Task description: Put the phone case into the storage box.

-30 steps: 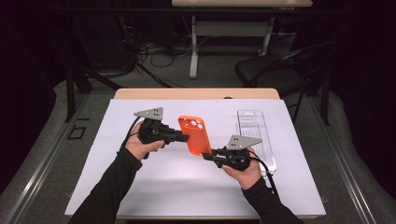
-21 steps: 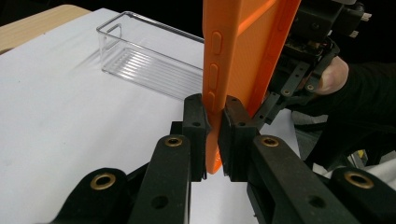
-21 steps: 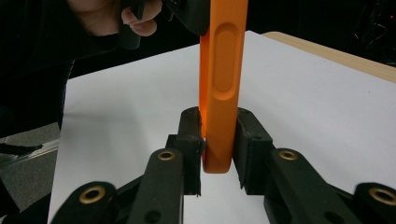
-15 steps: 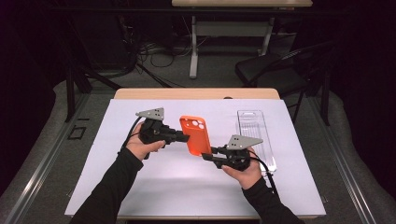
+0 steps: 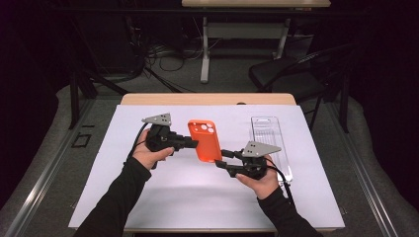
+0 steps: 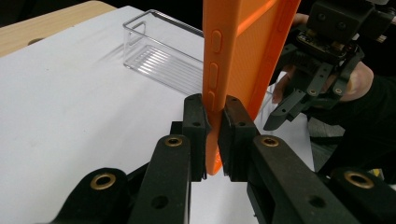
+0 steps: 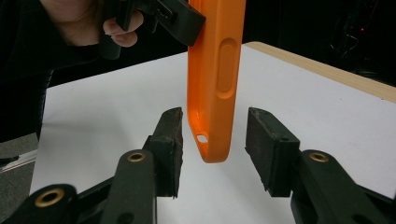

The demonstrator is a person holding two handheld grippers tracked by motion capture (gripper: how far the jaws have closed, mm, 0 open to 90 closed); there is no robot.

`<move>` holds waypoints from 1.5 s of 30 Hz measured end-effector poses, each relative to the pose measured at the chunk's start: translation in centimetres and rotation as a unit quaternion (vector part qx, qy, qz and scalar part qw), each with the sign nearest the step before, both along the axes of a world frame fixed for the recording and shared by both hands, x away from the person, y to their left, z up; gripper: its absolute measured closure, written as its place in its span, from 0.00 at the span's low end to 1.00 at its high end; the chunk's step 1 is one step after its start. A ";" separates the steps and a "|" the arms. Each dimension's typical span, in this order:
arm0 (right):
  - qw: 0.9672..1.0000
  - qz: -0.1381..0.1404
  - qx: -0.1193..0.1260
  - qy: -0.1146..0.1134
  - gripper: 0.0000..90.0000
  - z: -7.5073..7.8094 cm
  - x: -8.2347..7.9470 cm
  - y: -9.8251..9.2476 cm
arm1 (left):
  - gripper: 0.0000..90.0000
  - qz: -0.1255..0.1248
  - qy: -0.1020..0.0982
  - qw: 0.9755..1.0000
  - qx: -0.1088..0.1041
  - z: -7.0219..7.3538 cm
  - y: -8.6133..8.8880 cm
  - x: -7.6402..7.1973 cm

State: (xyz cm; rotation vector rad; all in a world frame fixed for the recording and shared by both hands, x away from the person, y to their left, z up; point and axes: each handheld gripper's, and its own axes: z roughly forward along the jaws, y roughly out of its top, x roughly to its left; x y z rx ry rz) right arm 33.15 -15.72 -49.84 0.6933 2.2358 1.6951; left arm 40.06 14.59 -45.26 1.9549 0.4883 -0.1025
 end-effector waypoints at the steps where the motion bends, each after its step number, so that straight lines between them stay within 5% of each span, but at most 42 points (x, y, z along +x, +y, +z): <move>1: 1.000 -0.001 0.000 -0.001 0.62 0.0 0.0 0.0 | 0.91 0.006 -0.001 1.000 0.001 0.0 0.0 0.0; 15: 1.000 -0.012 -0.001 -0.008 0.61 0.2 0.0 -0.3 | 0.91 0.061 0.004 0.998 0.024 0.2 -0.3 -0.5; 28: 1.000 -0.023 0.001 -0.015 0.60 0.5 -0.1 -0.5 | 0.91 0.080 -0.005 0.996 0.032 0.3 -0.7 -1.1; 36: 0.998 -0.039 0.000 -0.047 0.58 0.9 -0.5 -0.6 | 0.91 0.088 -0.013 0.995 0.045 0.3 -1.1 -1.6; 45: 0.996 -0.051 -0.041 -0.062 0.54 1.9 -0.5 -0.2 | 0.91 0.112 -0.011 0.992 0.057 0.4 -1.2 -2.2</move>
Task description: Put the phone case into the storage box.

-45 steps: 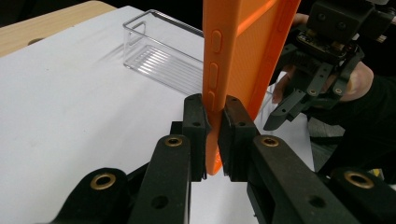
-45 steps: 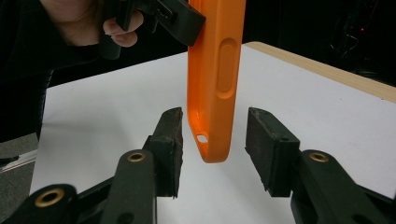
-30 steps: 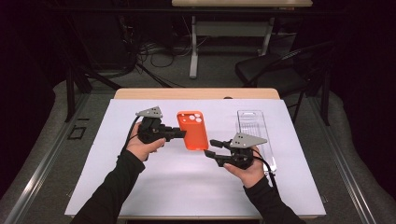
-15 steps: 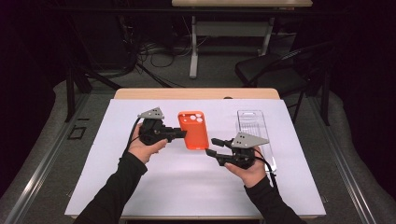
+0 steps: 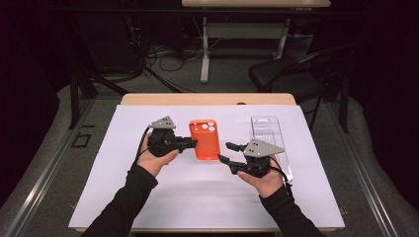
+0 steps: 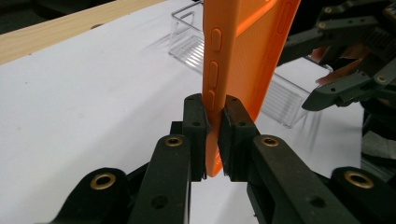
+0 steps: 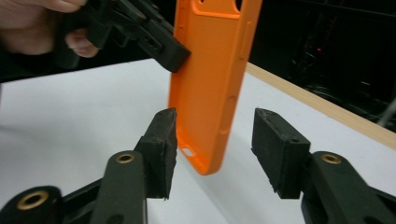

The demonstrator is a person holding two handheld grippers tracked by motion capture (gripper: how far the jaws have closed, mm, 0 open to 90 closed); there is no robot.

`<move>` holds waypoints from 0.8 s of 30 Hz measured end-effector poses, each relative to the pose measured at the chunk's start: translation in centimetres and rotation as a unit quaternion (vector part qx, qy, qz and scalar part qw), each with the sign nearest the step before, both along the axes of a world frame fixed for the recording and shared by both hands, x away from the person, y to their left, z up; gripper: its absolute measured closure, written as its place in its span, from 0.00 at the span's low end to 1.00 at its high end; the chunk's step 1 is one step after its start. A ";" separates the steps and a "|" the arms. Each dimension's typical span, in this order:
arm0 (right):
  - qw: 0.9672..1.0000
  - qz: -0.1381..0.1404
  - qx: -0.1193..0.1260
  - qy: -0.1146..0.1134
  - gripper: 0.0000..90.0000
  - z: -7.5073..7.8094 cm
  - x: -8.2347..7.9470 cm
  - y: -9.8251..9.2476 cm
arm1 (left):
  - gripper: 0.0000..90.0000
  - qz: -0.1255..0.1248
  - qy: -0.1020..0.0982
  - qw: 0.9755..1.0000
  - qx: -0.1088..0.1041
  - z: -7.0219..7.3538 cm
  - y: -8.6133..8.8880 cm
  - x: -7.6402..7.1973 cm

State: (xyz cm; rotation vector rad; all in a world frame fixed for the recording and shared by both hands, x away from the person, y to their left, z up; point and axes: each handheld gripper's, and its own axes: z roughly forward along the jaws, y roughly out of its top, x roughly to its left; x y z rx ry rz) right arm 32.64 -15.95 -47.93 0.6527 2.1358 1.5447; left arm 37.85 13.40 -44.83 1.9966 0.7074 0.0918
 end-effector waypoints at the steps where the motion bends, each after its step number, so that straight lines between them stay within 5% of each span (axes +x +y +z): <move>1: 1.000 -0.006 -0.009 -0.003 0.53 0.1 0.0 0.0 | 0.91 0.002 0.001 1.000 -0.001 0.0 0.0 0.0; 10: 0.998 -0.040 -0.041 0.016 0.42 0.9 0.7 -0.1 | 0.91 0.023 -0.006 1.000 0.014 0.3 0.2 -0.4; 15: 0.997 -0.051 -0.058 0.008 0.28 1.7 0.8 0.1 | 0.91 0.031 -0.007 0.999 0.019 0.4 0.1 -0.7; 24: 0.994 -0.049 -0.094 -0.002 0.17 2.7 0.8 0.8 | 0.91 0.041 -0.012 0.998 0.040 0.3 -0.3 -1.3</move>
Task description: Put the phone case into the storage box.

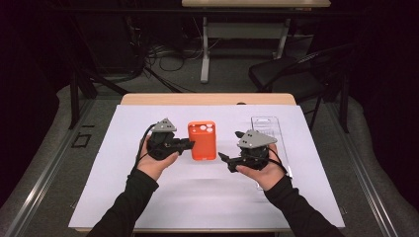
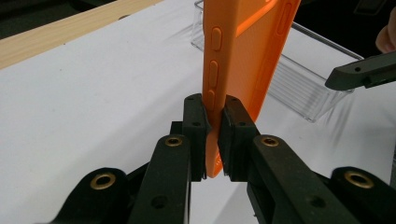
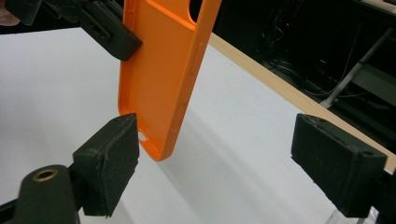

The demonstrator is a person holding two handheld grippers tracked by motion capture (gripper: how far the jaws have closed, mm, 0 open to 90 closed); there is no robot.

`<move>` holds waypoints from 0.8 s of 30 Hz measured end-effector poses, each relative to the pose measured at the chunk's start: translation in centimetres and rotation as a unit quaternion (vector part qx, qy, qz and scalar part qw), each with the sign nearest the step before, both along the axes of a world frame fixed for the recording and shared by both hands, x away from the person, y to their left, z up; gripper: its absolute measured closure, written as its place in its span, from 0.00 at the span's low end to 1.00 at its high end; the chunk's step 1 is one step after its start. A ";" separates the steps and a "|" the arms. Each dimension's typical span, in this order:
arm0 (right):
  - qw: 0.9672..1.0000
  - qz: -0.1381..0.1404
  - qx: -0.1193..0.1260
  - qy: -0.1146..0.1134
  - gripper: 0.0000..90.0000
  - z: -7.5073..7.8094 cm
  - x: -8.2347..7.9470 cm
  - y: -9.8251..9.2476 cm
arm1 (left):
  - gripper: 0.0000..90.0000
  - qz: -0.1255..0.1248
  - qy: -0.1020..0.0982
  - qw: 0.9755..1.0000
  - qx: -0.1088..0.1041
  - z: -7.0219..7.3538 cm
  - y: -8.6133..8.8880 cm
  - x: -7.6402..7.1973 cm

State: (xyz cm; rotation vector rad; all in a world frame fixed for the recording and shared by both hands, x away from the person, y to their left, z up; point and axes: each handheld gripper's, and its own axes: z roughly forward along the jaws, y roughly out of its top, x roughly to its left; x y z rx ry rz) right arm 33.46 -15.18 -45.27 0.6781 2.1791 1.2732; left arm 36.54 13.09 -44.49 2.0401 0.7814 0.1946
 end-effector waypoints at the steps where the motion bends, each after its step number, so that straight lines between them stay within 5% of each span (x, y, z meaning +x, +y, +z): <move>1: 1.000 -0.001 0.002 0.002 0.16 0.1 0.0 0.1 | 0.91 0.001 0.002 1.000 -0.002 0.0 0.0 0.0; 19: 0.999 -0.012 -0.035 0.034 0.14 0.8 0.4 1.2 | 0.91 0.006 0.021 1.000 0.008 -1.4 -0.7 -1.0; 24: 0.998 -0.004 -0.052 0.024 0.14 0.9 0.1 1.7 | 0.91 0.012 0.025 1.000 0.006 -1.8 -0.8 -1.2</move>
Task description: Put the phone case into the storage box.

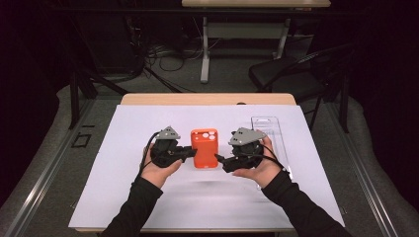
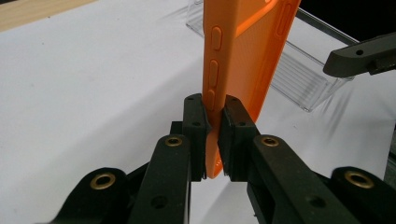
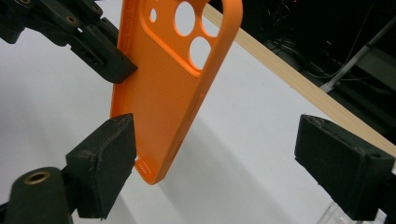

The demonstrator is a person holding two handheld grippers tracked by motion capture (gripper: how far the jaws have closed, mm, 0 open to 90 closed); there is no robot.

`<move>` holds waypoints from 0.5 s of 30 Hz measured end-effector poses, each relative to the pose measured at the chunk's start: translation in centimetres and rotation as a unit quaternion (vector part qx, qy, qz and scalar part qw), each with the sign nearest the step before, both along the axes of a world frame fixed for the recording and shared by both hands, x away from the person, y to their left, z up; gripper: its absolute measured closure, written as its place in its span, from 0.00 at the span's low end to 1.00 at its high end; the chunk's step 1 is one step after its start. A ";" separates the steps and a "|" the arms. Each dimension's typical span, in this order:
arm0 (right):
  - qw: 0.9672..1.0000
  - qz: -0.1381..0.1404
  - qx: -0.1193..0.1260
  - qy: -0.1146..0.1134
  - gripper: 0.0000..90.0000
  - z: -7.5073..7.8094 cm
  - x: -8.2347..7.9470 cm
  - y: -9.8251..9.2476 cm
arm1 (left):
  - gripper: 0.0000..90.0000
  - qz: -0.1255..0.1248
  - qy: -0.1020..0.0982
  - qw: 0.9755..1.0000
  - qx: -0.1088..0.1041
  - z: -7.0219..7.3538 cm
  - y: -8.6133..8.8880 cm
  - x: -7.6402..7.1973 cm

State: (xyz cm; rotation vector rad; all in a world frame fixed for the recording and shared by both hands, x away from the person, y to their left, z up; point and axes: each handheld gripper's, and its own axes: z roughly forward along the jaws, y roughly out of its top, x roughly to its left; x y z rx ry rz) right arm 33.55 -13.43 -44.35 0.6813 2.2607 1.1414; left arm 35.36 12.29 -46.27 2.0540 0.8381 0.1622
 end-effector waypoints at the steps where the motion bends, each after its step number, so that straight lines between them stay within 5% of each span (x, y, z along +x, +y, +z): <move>1: 1.000 0.001 -0.004 -0.005 0.15 0.0 -0.1 0.1 | 0.91 0.002 -0.001 1.000 0.006 0.0 0.0 0.0; 15: 0.997 0.000 -0.041 -0.065 0.46 0.9 0.0 0.8 | 0.91 0.036 0.014 0.999 0.033 -1.2 -0.8 0.3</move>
